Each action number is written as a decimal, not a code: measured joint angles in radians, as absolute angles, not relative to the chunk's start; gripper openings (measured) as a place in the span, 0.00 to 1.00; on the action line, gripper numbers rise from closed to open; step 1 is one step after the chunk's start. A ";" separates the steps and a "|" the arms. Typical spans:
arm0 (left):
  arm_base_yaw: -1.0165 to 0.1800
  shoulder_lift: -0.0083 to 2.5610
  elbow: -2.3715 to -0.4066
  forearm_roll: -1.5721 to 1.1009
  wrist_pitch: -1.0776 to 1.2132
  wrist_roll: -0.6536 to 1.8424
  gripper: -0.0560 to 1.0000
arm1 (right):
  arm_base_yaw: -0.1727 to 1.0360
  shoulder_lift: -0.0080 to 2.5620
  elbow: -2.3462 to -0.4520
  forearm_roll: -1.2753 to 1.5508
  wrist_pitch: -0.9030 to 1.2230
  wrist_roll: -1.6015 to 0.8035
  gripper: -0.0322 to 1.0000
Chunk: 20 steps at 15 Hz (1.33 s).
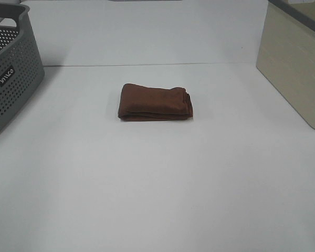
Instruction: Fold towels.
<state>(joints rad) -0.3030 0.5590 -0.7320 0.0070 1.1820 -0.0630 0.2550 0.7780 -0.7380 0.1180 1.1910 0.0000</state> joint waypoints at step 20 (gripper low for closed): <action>-0.303 -0.005 -0.500 -0.121 1.058 0.139 0.76 | 0.255 0.053 -0.507 0.099 1.070 -0.132 0.83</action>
